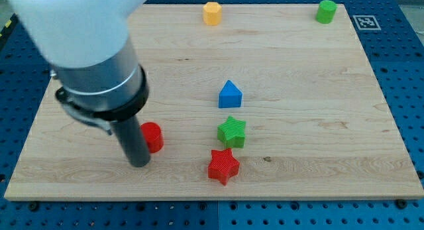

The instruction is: Push the red circle towards the top center of the board

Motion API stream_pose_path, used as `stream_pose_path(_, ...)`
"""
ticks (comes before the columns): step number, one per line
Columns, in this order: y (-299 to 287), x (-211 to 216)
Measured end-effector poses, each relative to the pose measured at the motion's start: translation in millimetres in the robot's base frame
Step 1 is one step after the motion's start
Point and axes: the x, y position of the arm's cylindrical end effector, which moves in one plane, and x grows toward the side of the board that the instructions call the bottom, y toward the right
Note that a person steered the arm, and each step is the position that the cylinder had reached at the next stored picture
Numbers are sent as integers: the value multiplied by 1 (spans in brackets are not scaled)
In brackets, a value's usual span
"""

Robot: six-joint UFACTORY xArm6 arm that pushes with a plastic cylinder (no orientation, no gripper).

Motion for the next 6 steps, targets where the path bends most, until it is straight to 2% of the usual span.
stream_pose_path(2,26,-34)
stream_pose_path(5,-38,-58)
stream_pose_path(6,-28,-67)
